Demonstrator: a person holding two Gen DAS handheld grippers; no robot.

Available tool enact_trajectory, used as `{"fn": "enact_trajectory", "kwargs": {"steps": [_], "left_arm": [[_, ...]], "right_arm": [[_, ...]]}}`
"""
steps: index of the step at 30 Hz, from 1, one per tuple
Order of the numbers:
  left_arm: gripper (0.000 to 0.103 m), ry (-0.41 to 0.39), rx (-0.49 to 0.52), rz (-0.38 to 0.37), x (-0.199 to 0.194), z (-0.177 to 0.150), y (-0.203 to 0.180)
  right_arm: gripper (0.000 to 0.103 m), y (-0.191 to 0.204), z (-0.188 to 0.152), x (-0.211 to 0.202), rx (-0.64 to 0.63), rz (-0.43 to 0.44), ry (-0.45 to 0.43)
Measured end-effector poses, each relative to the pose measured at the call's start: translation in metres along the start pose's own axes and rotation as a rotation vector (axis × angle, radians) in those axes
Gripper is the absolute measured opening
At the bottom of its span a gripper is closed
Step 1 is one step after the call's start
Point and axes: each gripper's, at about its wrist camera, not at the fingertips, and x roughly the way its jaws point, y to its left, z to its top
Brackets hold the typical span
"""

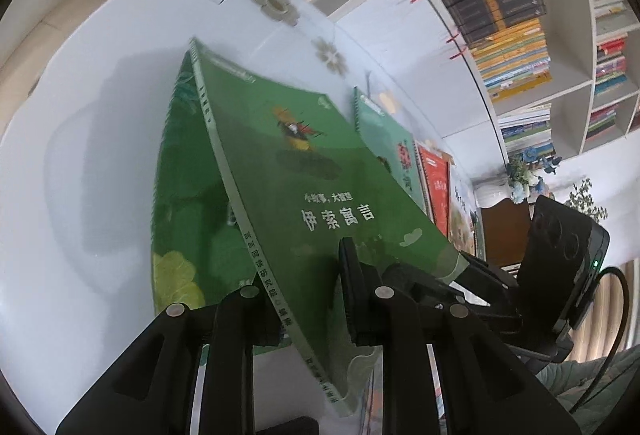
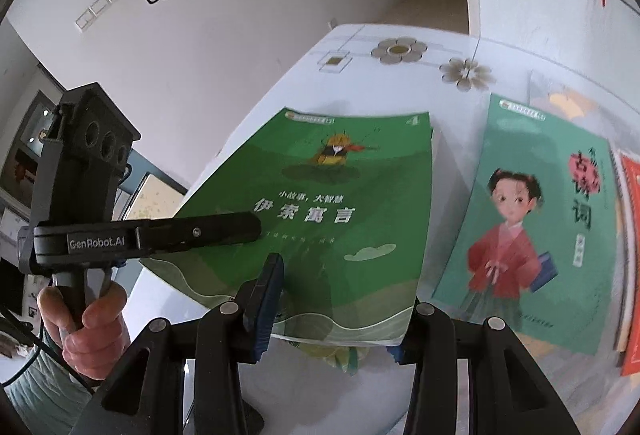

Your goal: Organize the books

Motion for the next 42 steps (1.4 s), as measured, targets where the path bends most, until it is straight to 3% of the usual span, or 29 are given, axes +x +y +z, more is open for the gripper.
{"fn": "enact_trajectory", "kwargs": {"steps": [9,15,22,25,28,30,33,38,42], "left_arm": [[0.026,0.030,-0.053,0.045,0.004,-0.015,0.020],[0.026,0.026,-0.104,0.091,0.000,-0.024,0.037],[0.026,-0.032,-0.149,0.124,-0.020,-0.037,0.049],[0.026,-0.061,-0.162,0.185,-0.030,-0.041,0.051],[0.026,-0.046,-0.147,0.280,-0.034,-0.040,0.049],[0.026,-0.037,-0.137,0.305,-0.035,-0.038,0.047],[0.026,-0.035,-0.085,0.356,-0.038,-0.034,0.034],[0.028,-0.027,0.015,0.395,-0.035,-0.026,0.003],[0.029,0.013,0.143,0.399,-0.012,-0.014,-0.038]], "right_arm": [[0.043,0.008,-0.014,0.017,-0.016,0.002,0.055],[0.043,0.012,-0.022,0.031,-0.026,0.007,0.100],[0.043,0.008,-0.030,0.039,-0.019,0.016,0.140],[0.043,0.006,-0.042,0.043,-0.015,0.022,0.187],[0.047,0.005,-0.057,0.036,-0.039,0.031,0.204],[0.056,0.004,-0.066,0.032,-0.049,0.031,0.224],[0.058,-0.009,-0.081,0.021,-0.050,0.027,0.240],[0.058,-0.059,-0.100,-0.016,0.075,0.014,0.212],[0.058,-0.100,-0.107,-0.052,0.154,-0.087,0.151]]}}
